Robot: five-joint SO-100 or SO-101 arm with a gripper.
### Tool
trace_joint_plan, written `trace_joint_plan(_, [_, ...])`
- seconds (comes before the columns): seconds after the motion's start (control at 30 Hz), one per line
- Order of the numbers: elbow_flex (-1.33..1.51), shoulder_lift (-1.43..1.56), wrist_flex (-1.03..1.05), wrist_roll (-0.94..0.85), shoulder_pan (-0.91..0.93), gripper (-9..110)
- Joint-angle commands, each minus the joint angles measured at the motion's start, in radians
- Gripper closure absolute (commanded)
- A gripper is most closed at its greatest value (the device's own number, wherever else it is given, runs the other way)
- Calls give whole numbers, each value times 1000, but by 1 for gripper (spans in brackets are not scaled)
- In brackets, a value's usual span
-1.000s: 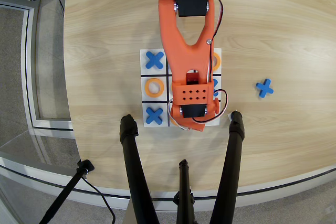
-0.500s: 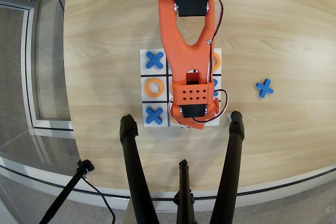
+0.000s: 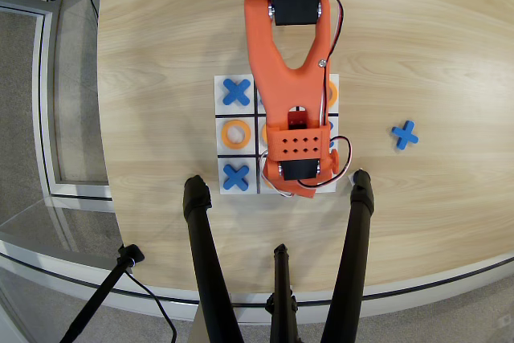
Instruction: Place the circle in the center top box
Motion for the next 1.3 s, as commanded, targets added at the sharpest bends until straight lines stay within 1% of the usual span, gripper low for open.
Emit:
trace_joint_plan(0.0, [-43,94,12,-6,15,90])
trace_joint_plan(0.07, [-51,140,40,-15,29,90])
trace_joint_plan(0.17, [-58,244,143,-40,51,88])
trace_joint_plan(0.27, [-15,373,232,-43,64,88])
trace_joint_plan(0.33, [63,482,279,-46,71,88])
trace_joint_plan(0.63, [690,1063,298,-127,51,88])
trace_joint_plan(0.9, [1270,1638,233,-256,37,88])
trace_joint_plan(1.07, [1534,1931,230,-302,54,88])
trace_joint_plan(1.27, [1789,2154,233,-339,78,88])
